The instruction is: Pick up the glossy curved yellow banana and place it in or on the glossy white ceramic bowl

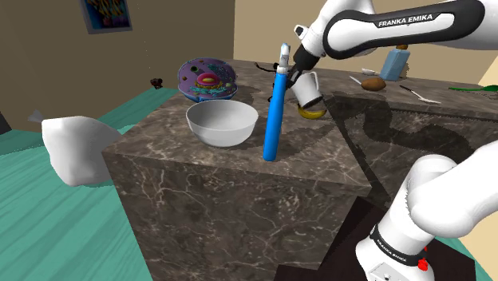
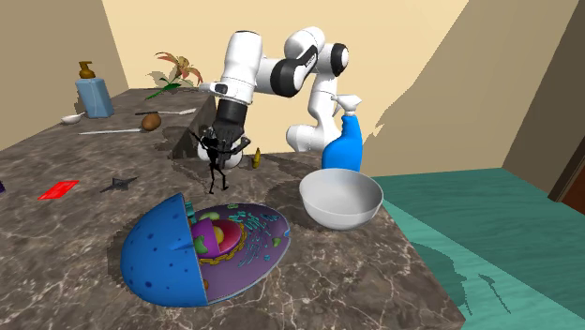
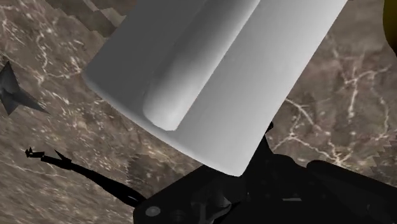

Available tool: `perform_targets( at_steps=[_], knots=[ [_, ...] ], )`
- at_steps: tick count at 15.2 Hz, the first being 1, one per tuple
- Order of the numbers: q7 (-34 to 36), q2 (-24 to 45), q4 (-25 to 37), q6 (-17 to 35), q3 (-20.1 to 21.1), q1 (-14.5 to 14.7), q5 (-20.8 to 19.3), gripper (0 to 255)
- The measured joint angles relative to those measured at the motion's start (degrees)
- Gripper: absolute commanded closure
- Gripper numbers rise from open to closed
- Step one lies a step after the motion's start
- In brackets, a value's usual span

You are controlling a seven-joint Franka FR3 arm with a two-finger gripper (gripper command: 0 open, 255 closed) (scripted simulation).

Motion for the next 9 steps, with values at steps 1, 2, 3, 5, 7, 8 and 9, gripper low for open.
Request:
perform_targets(
  at_steps=[1,2,3,5,7,8,9],
  knots=[
    [0.05,0.47,0.13,-0.19,0.06,0.11,0.05,255],
    [0.04,0.41,0.29,-0.02,0.12,0.15,0.05,0],
    [0.04,0.41,0.22,-0.05,0.11,0.13,0.05,0],
    [-0.17,-1.64,-1.22,-1.88,-0.08,0.17,0.52,0],
    [-0.82,-5.18,-3.28,-2.9,-0.55,0.12,1.1,0],
    [-0.8,-6.68,-3.58,-3.76,-0.59,0.14,1.49,0],
    [-0.68,-8.83,-4.88,-4.42,-0.48,0.07,1.77,0]
  ],
)
